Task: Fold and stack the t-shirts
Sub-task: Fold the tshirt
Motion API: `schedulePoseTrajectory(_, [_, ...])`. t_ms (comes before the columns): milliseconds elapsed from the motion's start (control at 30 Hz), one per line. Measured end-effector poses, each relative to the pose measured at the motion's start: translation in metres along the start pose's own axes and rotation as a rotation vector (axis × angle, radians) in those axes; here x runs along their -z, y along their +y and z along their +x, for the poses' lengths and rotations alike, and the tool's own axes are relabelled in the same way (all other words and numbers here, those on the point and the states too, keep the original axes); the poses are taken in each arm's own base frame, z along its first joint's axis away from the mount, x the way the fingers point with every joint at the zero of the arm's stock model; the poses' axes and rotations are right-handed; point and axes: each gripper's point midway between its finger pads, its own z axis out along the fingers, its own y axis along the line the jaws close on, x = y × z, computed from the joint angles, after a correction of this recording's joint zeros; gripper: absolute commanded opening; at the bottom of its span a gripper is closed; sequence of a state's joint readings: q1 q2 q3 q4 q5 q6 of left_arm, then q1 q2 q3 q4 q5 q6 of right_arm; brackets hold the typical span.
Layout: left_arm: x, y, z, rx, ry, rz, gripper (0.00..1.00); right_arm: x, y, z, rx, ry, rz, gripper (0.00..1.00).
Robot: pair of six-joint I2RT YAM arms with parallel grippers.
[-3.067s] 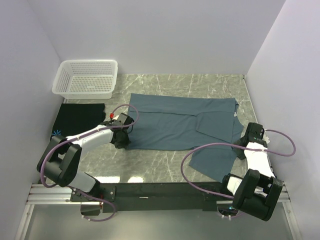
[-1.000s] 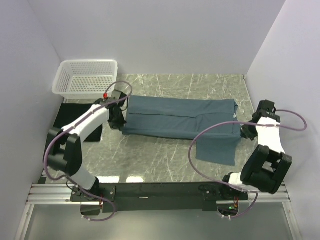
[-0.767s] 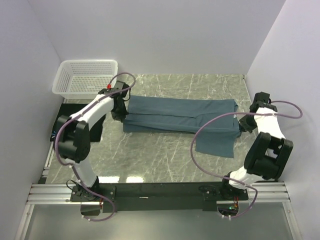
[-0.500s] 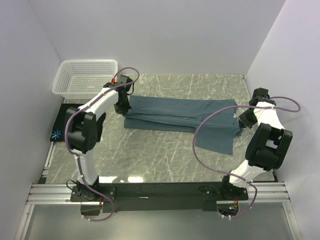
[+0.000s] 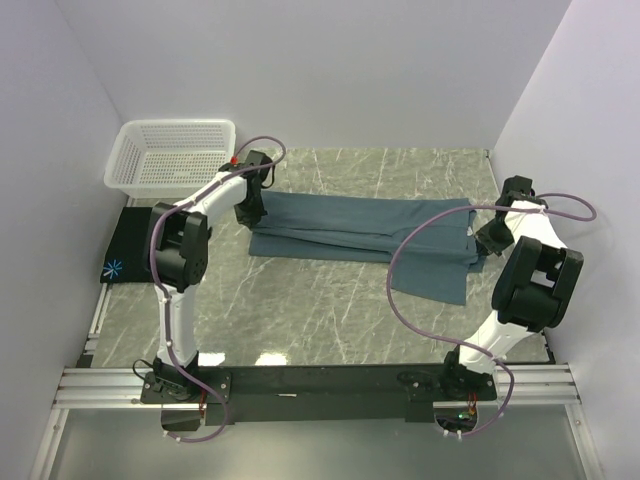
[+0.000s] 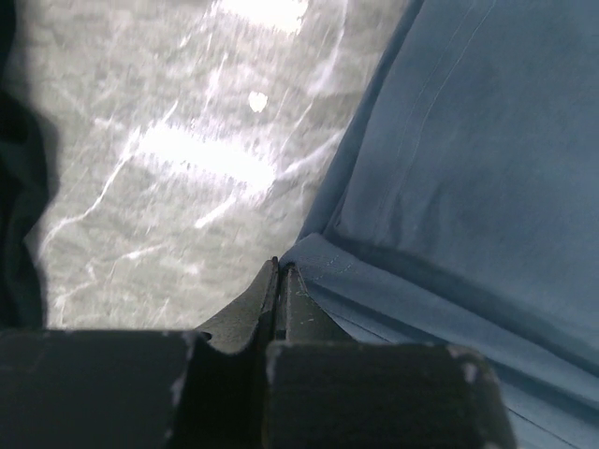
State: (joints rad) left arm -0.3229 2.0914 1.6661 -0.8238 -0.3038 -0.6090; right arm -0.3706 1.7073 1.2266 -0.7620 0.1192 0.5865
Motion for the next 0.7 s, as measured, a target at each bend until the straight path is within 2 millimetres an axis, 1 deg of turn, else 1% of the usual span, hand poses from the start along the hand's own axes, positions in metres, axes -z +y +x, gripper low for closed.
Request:
schedulePoseTrajectory(133, [-0.003, -0.005, -0.006, 0.001, -0.016, 0.010, 0.01, -0.003, 0.002, -0.002, -0.004, -0.004, -0.002, 0.04])
schedulePoseTrajectory(167, [-0.004, -0.006, -0.007, 0.002, -0.021, 0.013, 0.01, -0.005, 0.002, -0.002, -0.005, -0.004, 0.000, 0.06])
schedulePoseTrajectory(200, [-0.004, -0.007, -0.008, 0.003, -0.025, 0.015, 0.03, -0.006, 0.002, -0.002, -0.006, -0.003, 0.003, 0.13])
schedulePoseTrajectory(267, [-0.005, -0.008, -0.010, 0.004, -0.031, 0.019, 0.08, -0.009, 0.001, -0.001, -0.010, 0.000, 0.009, 0.20])
schedulePoseTrajectory(300, [-0.005, -0.008, -0.010, 0.005, -0.033, 0.018, 0.21, -0.010, 0.001, -0.001, -0.011, 0.000, 0.013, 0.27])
schedulePoseTrajectory(333, [-0.005, -0.007, -0.011, -0.002, -0.036, 0.014, 0.28, -0.011, 0.000, -0.002, -0.009, -0.002, 0.017, 0.29])
schedulePoseTrajectory(367, [-0.005, -0.005, -0.012, -0.005, -0.042, 0.005, 0.34, -0.011, -0.001, -0.003, -0.008, -0.010, 0.024, 0.31])
schedulePoseTrajectory(400, [-0.006, -0.003, -0.013, -0.005, -0.046, -0.003, 0.42, -0.012, -0.002, -0.005, -0.007, -0.018, 0.030, 0.33])
schedulePoseTrajectory(467, [-0.007, 0.002, -0.016, -0.001, -0.056, -0.021, 0.49, -0.011, -0.003, -0.007, -0.003, -0.032, 0.037, 0.36])
schedulePoseTrajectory(500, [-0.007, 0.004, -0.017, 0.002, -0.059, -0.028, 0.58, -0.010, -0.003, -0.008, 0.001, -0.036, 0.039, 0.39])
schedulePoseTrajectory(533, [-0.007, 0.006, -0.018, 0.001, -0.062, -0.036, 0.63, -0.008, -0.003, -0.008, 0.005, -0.041, 0.039, 0.41])
schedulePoseTrajectory(600, [-0.004, 0.011, -0.021, 0.010, -0.069, -0.046, 0.74, 0.002, -0.001, -0.009, 0.021, -0.068, 0.033, 0.45])
schedulePoseTrajectory(633, [-0.001, 0.012, -0.022, 0.018, -0.075, -0.046, 0.78, 0.010, 0.002, -0.010, 0.034, -0.086, 0.024, 0.46])
schedulePoseTrajectory(700, [0.011, 0.015, -0.026, 0.030, -0.098, -0.038, 0.87, 0.029, 0.010, -0.009, 0.065, -0.134, -0.008, 0.48])
